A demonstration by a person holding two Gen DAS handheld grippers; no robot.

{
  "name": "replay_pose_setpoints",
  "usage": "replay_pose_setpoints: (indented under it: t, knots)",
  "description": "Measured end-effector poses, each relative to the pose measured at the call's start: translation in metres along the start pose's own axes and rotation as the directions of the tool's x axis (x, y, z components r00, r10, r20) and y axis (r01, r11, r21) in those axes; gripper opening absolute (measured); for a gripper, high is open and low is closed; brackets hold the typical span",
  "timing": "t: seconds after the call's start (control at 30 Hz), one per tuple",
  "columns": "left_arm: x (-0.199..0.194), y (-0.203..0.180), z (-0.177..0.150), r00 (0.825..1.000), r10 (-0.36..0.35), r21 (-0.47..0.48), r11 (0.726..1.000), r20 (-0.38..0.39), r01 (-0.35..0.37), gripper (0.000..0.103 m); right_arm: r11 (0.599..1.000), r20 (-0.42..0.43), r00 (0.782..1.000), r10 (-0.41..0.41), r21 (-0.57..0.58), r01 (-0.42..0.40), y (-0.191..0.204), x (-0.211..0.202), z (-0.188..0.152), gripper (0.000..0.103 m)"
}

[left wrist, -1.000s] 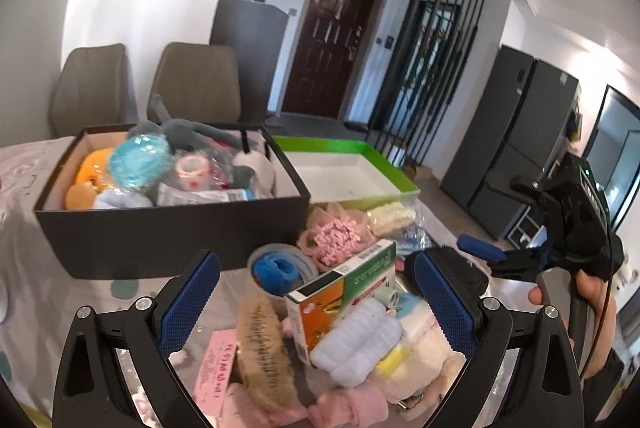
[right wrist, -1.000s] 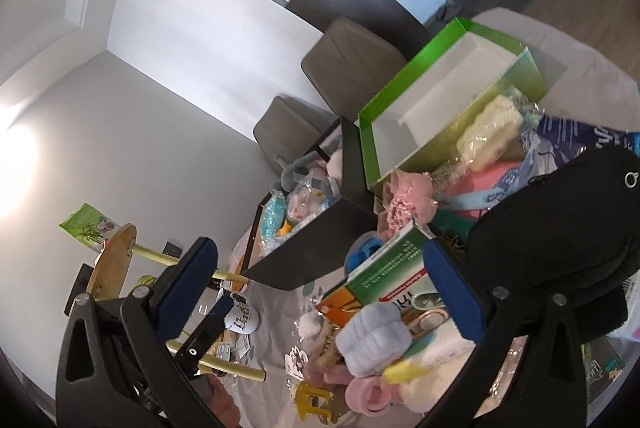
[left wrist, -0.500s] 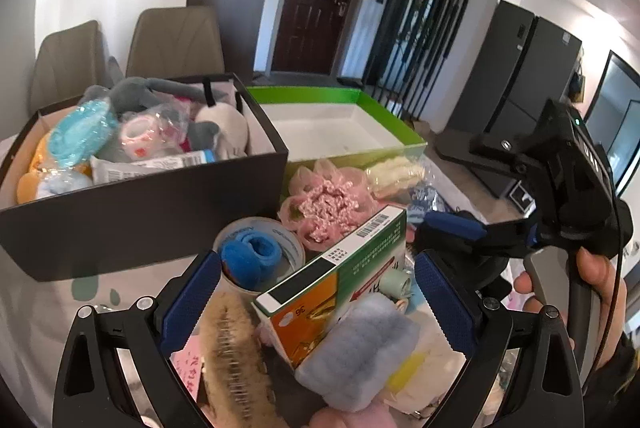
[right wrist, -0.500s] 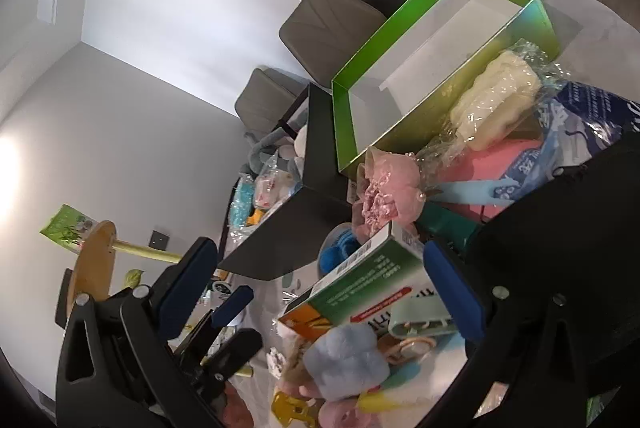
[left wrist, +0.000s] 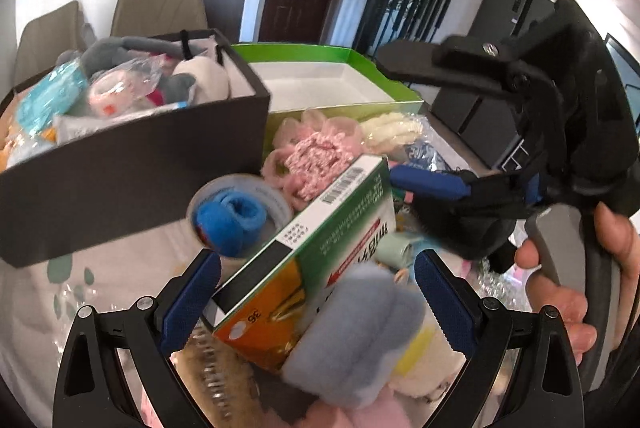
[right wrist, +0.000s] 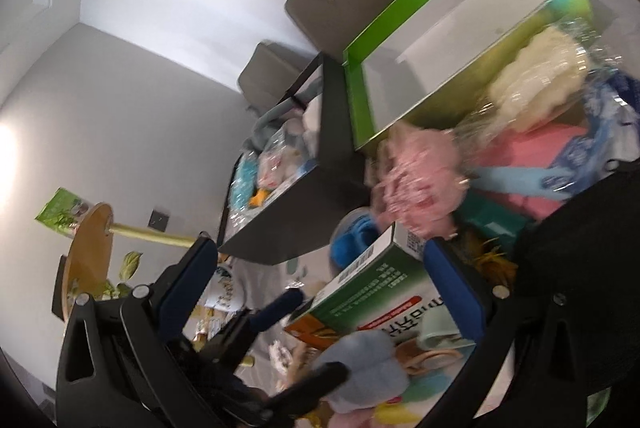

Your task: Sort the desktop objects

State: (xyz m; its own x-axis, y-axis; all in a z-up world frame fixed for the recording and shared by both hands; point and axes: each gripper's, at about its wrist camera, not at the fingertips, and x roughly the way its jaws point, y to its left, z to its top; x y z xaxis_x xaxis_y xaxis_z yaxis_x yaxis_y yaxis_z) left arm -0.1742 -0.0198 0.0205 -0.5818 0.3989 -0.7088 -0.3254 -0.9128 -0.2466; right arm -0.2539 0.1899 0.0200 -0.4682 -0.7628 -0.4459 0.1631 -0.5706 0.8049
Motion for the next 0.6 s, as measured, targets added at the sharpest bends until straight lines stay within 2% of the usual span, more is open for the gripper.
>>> replay_pose_setpoints:
  t: [0.07,0.17,0.23,0.3,0.37,0.47,0.6]
  knots:
    - [-0.005,0.006,-0.005,1.0,0.006,-0.013,1.0,0.002,-0.006,0.098,1.0,-0.006,1.0,-0.009,-0.021,0.009,0.009,0.006,-0.003,0.103]
    - [-0.013,0.021,-0.012,1.0,0.016,-0.048,0.999,0.01,-0.015,0.098,0.999,-0.026,0.999,0.024,-0.04,-0.025,0.022,0.019,-0.007,0.103]
    - [-0.019,0.028,-0.015,1.0,0.027,-0.065,0.998,0.016,-0.026,0.098,0.995,-0.08,0.993,0.088,-0.037,-0.091,0.03,0.032,-0.011,0.103]
    - [-0.024,0.037,-0.019,0.999,0.035,-0.085,0.996,0.02,-0.033,0.098,0.985,-0.164,0.973,0.161,-0.039,-0.17,0.045,0.054,-0.018,0.103]
    - [-0.028,0.043,-0.021,0.999,0.042,-0.103,0.994,0.024,-0.039,0.098,0.985,-0.186,0.973,0.138,-0.073,-0.154,0.057,0.063,-0.022,0.102]
    - [-0.033,0.048,-0.021,0.999,0.04,-0.114,0.993,0.036,-0.036,0.098,0.987,-0.13,0.984,0.124,-0.088,-0.137,0.064,0.052,-0.023,0.103]
    - [-0.036,0.044,-0.016,0.999,0.018,-0.096,0.995,0.05,-0.013,0.098,0.998,-0.038,0.998,0.046,-0.052,-0.048,0.048,0.025,-0.015,0.103]
